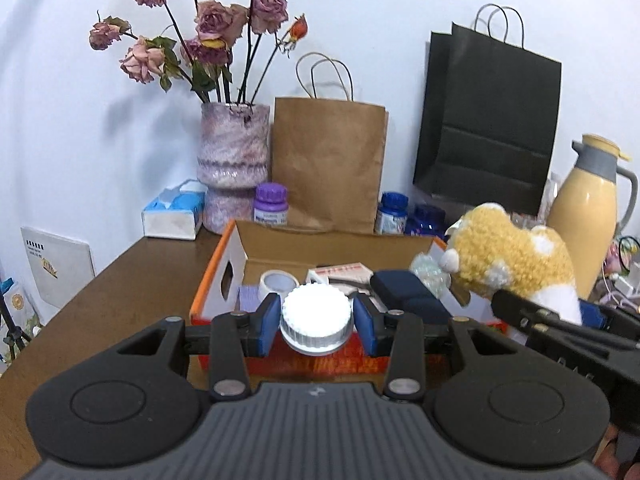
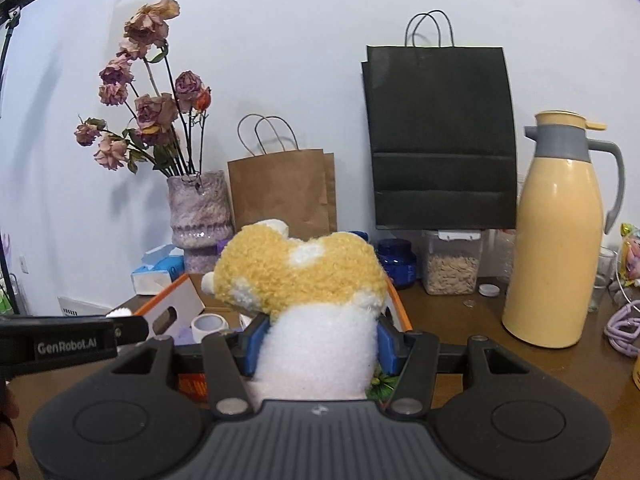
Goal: Flip cup upright
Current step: 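Carry the cap and hamster into the cardboard box and open both tools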
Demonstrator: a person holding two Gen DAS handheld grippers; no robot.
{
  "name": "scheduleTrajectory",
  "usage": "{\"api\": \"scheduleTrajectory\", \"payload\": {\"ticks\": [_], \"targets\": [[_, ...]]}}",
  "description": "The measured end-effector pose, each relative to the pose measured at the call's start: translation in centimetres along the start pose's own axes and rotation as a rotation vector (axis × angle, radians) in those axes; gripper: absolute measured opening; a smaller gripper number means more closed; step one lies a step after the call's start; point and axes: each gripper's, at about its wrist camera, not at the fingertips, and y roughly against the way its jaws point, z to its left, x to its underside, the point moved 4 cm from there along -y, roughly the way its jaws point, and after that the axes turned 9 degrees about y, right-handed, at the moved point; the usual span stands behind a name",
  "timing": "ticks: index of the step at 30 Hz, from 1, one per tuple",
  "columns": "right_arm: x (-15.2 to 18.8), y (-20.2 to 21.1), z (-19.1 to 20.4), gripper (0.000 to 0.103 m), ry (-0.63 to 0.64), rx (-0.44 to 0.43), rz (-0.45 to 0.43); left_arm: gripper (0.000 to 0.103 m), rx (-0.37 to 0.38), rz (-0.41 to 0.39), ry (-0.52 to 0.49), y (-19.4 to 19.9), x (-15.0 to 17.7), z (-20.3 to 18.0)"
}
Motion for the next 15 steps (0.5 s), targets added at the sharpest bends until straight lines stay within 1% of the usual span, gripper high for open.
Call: {"api": "scheduleTrajectory", "payload": {"ticks": [5, 10, 15], "targets": [[-1.2, -1.8, 0.9, 0.053, 0.011, -0.008, -0.001, 0.041, 0.001, -0.014, 0.024, -1.5, -1.5, 0.4], [-2.1, -3.7, 1.3, 0.053, 0.021, -0.016, 0.001, 0.041, 0.001, -0.010, 0.043, -3.4, -2.7, 1.0], [-2.7, -5.7, 1.1, 0.053, 0.009, -0.042, 0.026, 0.041, -0.002, -0.010, 0.041, -5.1, -3.5, 1.1]]}}
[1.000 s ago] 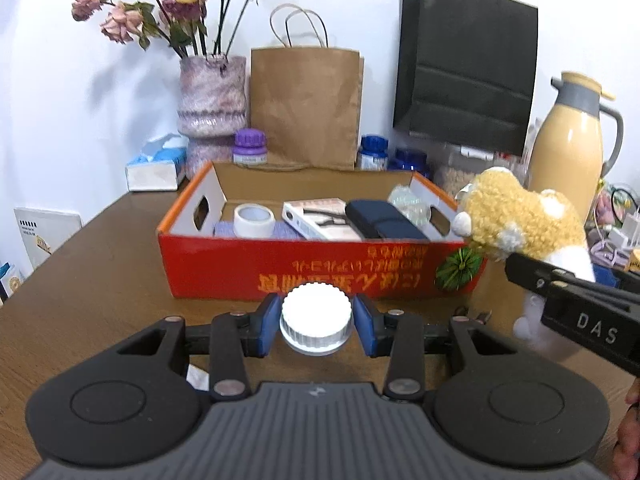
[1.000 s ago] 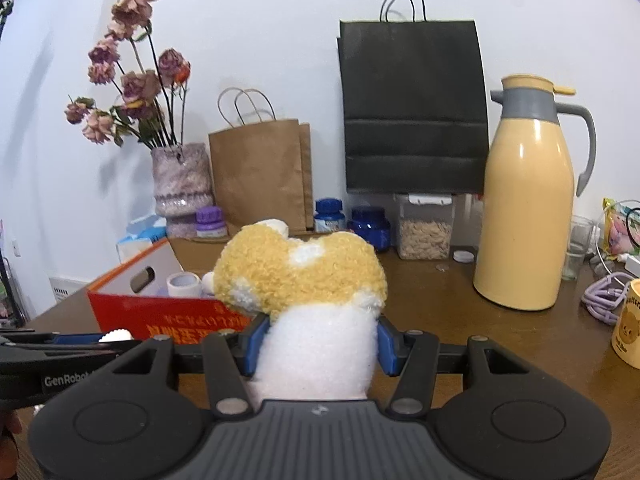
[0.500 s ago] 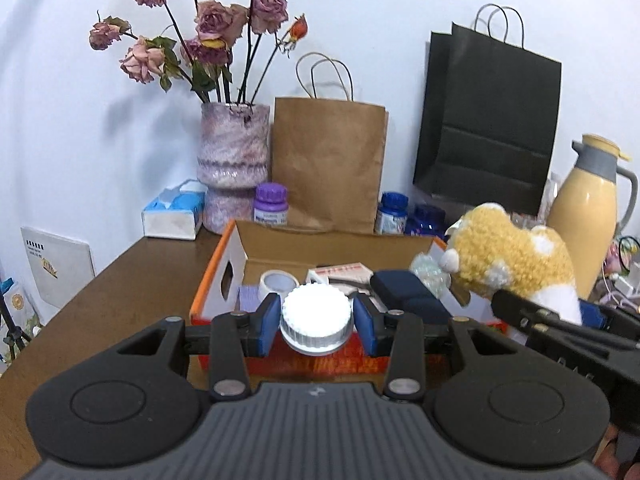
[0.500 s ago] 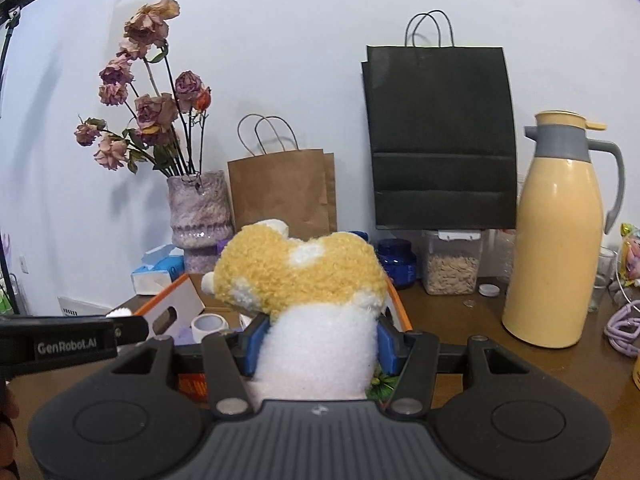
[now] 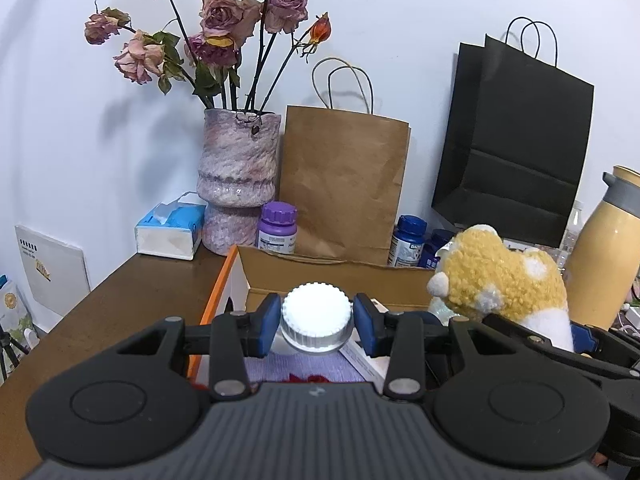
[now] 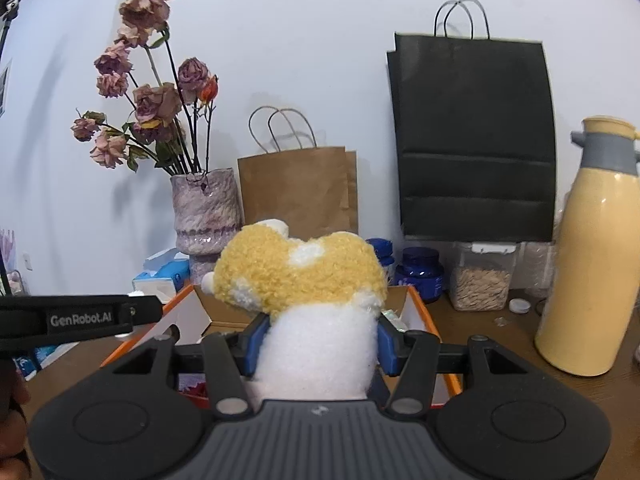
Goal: Flip cup upright
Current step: 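Carry the cap and hamster into the cardboard box and open both tools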
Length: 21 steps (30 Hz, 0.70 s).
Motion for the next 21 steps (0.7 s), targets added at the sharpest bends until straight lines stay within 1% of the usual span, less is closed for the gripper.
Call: {"api": "scheduleTrajectory", "payload": {"ticks": [12, 17, 21], "targets": [[-1.2, -4.4, -0.7, 0.053, 0.033, 0.004, 0.047, 0.041, 0.000, 0.013, -0.018, -3.9, -1.3, 0.2], [-1.7, -6.1, -0.8, 0.053, 0.066, 0.020, 0.075, 0.041, -0.017, 0.022, -0.024, -5.5, -1.8, 0.8], [-1.7, -7.6, -0.9, 0.053, 0.088, 0.010, 0.096, 0.041, -0.027, 0.033, -0.038, -6.7, -1.8, 1.1]]}}
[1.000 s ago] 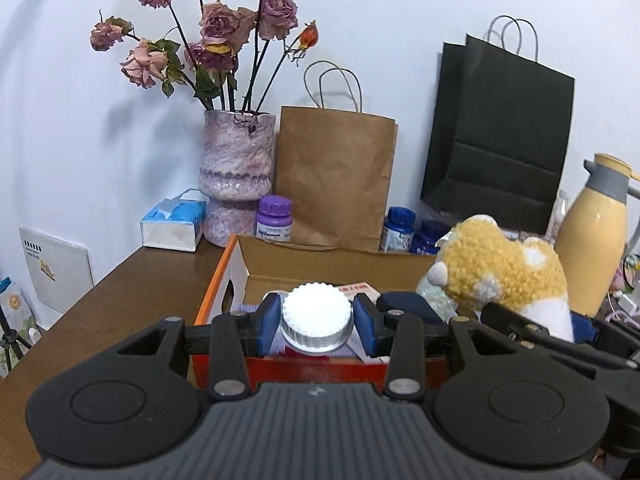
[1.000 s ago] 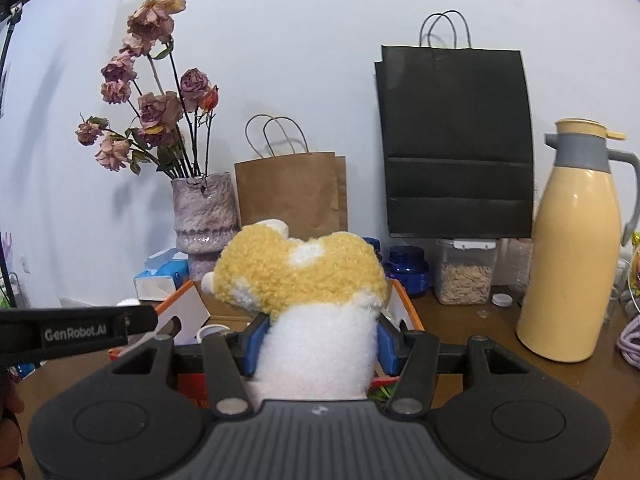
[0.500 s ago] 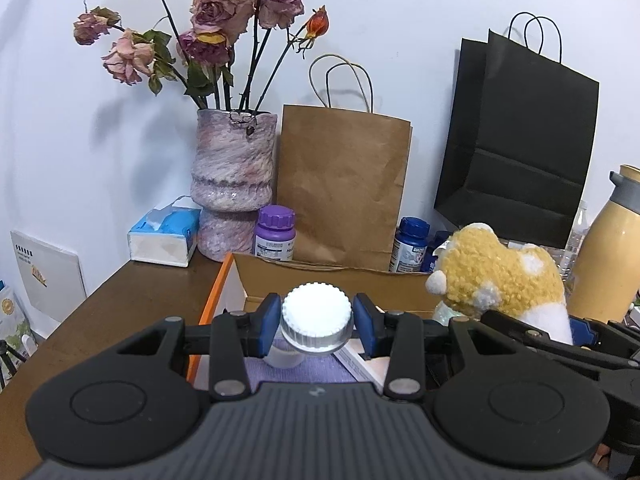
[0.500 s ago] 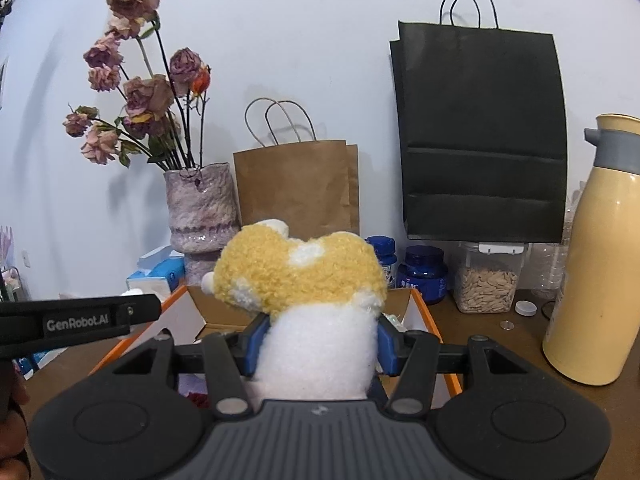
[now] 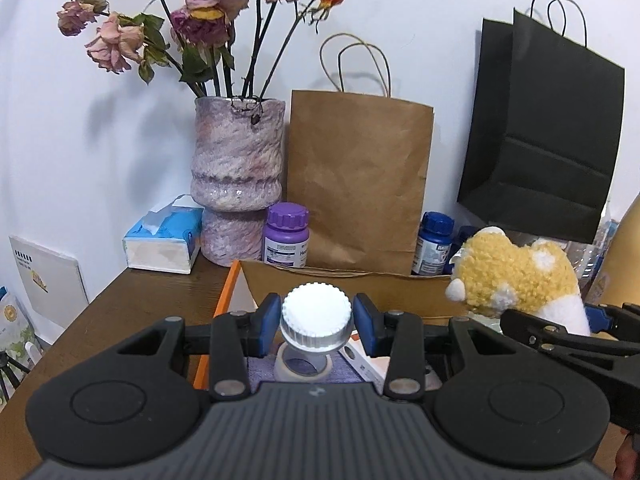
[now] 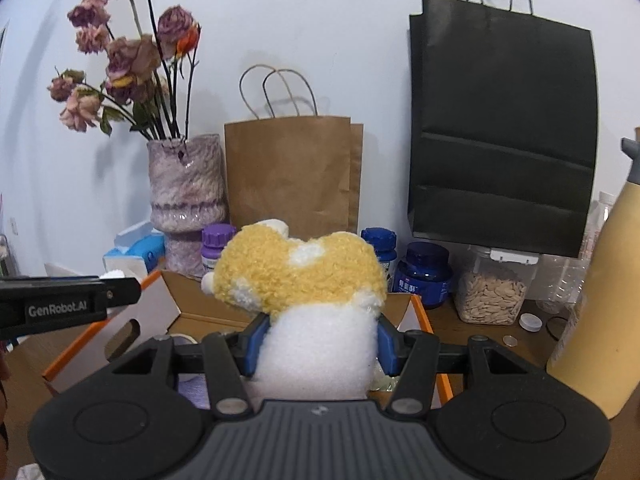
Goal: Flip cup upright
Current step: 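Carry the cap and hamster into the cardboard box and open both tools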
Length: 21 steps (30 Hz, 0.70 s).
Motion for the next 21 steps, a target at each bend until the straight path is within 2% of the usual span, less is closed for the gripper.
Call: {"api": "scheduleTrajectory", "payload": {"ticks": [17, 18, 20, 21], "targets": [[1.3, -3.9, -0.9, 0.053, -0.004, 0.008, 0.051, 0.041, -0.042, 0.071, -0.053, -3.4, 1.5, 0.6], [1.3, -3.9, -0.9, 0.054, -0.005, 0.007, 0.052, 0.043, -0.045, 0.074, -0.054, -3.5, 1.5, 0.6], [1.4, -3.9, -0.9, 0.059, -0.009, 0.001, 0.057, 0.056, -0.049, 0.078, -0.053, -3.6, 1.5, 0.7], [1.4, -4.0, -1.0, 0.068, -0.015, 0.001, 0.059, 0.062, -0.053, 0.077, -0.053, -3.7, 1.5, 0.8]]}}
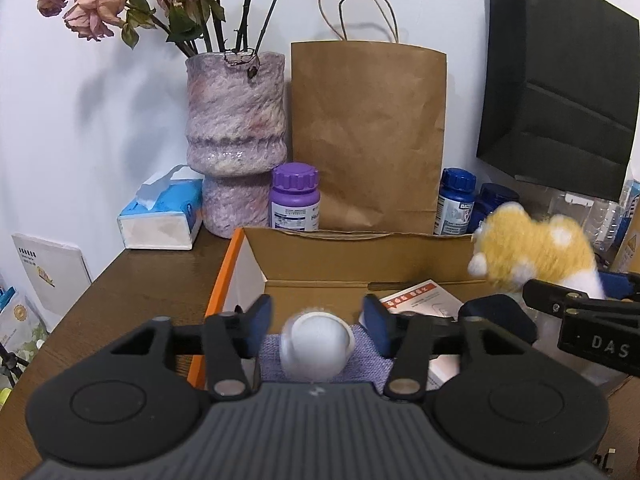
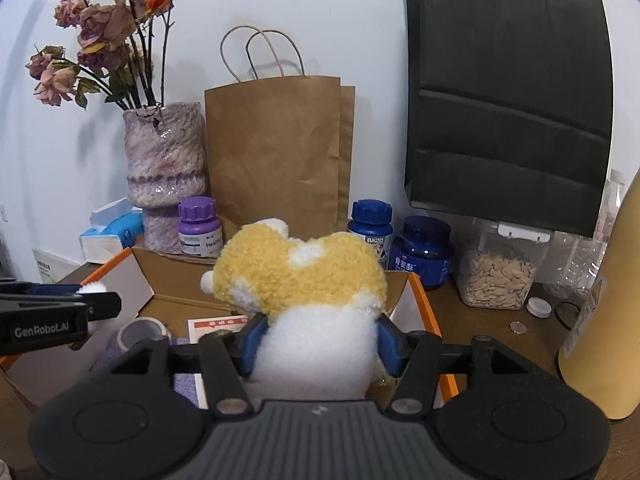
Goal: Flip cup upright
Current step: 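Carry the cap and hamster into the cardboard box and open both tools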
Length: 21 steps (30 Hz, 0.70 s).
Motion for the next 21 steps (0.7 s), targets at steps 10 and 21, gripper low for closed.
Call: {"api": "scheduleTrajectory", "payload": {"ticks": [10, 21], "targets": [[-0.3, 0.6, -1.3, 0.103, -0.053, 0.018, -0.024, 0.103, -0.025, -0.027, 0.022, 0.1, -0.2, 0.5], [-0.7, 1.6, -0.8, 0.103, -0.031, 0.015, -0.047, 0.103, -0.025, -0.053, 0.039, 1.1, -0.6, 0.7]]}}
